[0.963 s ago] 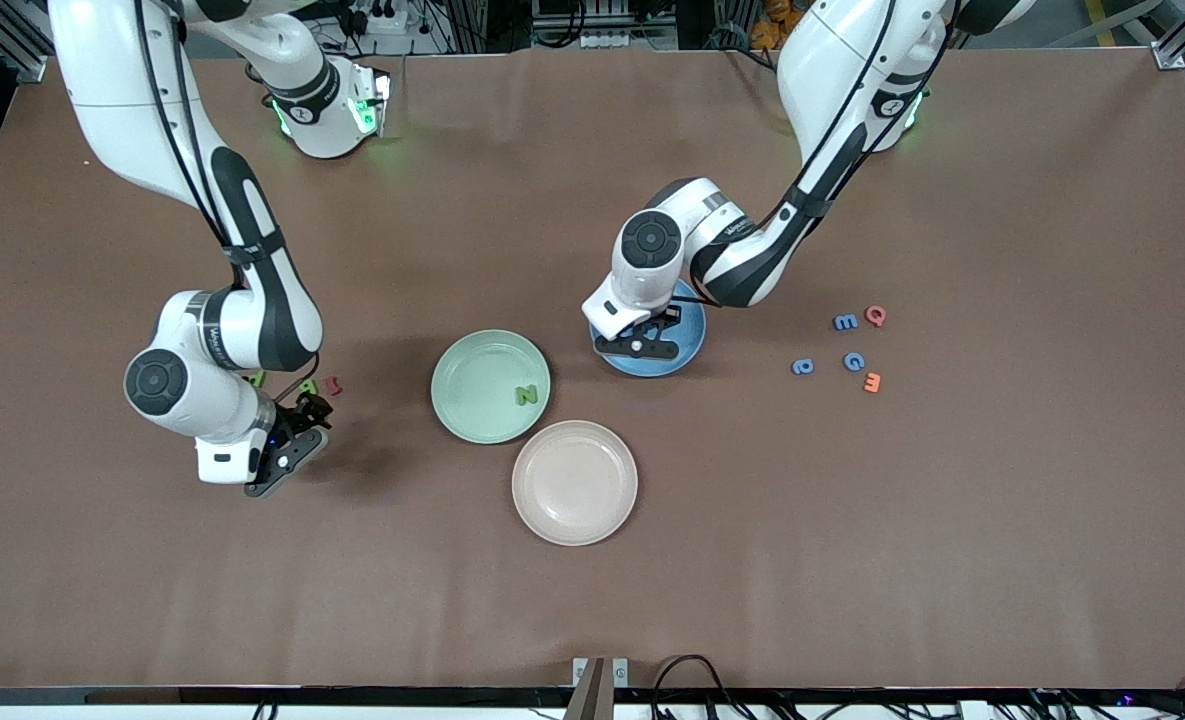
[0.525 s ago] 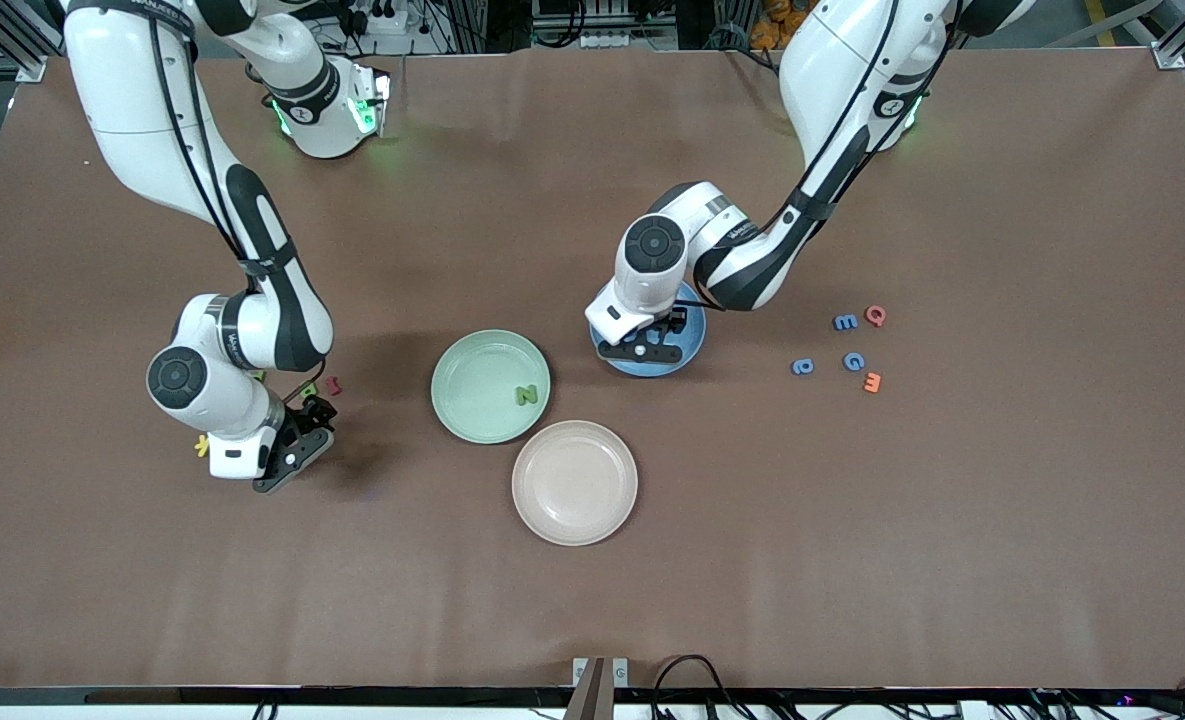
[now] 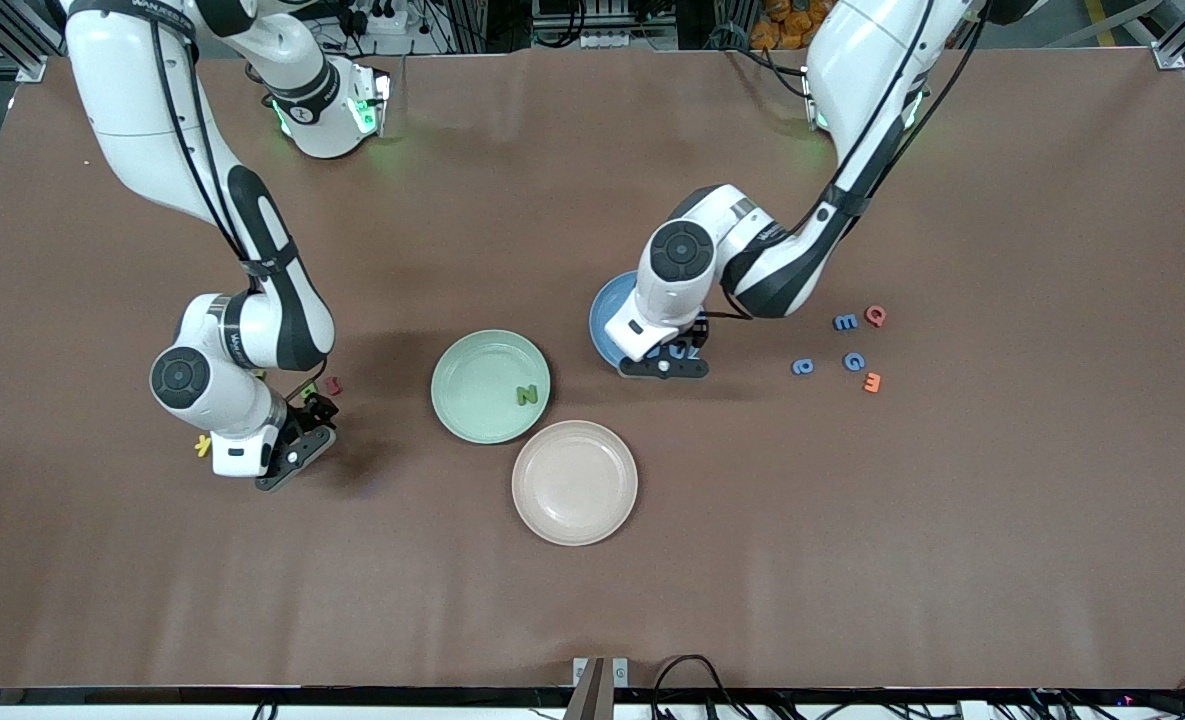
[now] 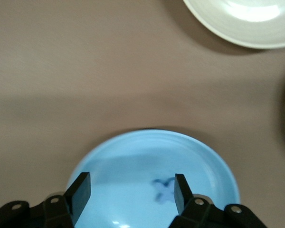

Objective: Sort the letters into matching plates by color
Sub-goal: 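Grasp green u with the right gripper while the left gripper returns to letters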

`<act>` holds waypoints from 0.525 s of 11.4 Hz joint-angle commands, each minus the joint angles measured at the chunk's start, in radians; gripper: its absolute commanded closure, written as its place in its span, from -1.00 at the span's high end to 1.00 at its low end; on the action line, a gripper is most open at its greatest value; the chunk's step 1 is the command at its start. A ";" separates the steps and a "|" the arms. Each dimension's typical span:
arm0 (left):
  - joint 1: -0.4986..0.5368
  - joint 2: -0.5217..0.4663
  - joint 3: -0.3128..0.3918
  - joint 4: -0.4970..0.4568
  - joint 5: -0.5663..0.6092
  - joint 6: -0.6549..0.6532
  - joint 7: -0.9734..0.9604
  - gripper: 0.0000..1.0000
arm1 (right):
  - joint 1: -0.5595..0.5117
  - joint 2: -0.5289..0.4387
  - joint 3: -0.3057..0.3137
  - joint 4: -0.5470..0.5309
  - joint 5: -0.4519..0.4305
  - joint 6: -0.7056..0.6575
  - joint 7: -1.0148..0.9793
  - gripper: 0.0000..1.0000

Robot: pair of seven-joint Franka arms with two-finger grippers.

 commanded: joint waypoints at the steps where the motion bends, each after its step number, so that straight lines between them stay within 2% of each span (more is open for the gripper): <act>1: 0.079 -0.061 -0.006 -0.018 0.027 -0.074 0.140 0.59 | -0.014 0.006 0.013 -0.002 -0.006 0.016 -0.002 1.00; 4: 0.138 -0.067 -0.006 -0.026 0.027 -0.077 0.256 0.59 | -0.013 0.010 0.013 0.000 -0.008 0.026 -0.013 0.96; 6: 0.181 -0.099 -0.006 -0.073 0.027 -0.086 0.328 0.59 | -0.010 0.012 0.013 0.000 -0.008 0.029 -0.013 0.88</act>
